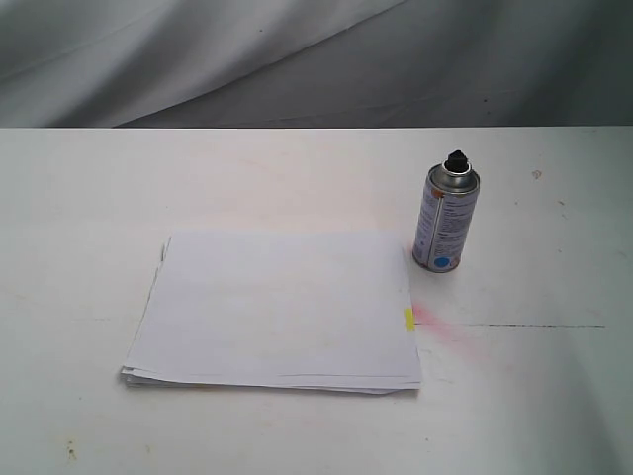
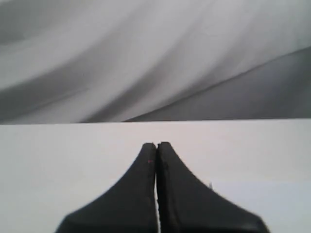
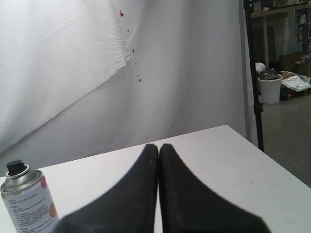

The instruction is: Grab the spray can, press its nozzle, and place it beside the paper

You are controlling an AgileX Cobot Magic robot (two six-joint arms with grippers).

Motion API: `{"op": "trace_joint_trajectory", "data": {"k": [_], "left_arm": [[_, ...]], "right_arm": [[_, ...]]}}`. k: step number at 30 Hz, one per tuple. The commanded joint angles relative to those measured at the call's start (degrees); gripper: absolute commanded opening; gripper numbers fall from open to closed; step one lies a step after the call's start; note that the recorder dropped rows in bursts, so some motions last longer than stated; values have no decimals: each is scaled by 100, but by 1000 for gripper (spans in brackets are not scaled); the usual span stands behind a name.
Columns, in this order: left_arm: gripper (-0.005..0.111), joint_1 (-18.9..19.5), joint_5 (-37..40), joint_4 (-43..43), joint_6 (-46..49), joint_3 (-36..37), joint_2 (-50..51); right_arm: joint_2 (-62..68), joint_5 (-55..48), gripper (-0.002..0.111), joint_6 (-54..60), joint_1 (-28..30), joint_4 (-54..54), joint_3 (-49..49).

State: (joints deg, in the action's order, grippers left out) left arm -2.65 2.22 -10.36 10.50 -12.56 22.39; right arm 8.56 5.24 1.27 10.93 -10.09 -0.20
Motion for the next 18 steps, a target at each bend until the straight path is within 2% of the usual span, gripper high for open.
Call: {"op": "trace_joint_trajectory", "data": {"k": [1,10,18], "left_arm": [[0,-21,-222,228,-109,657,-18],[0,-21,-222,246,-109,1256,-18],[0,-21,525,518,-97,1256,-18]], "right_arm": [[-26,-11,0,22,47,-3,20],[-26,-11,0,22,47,-3,20],[-26,-11,0,22,47,-3,20]]}}
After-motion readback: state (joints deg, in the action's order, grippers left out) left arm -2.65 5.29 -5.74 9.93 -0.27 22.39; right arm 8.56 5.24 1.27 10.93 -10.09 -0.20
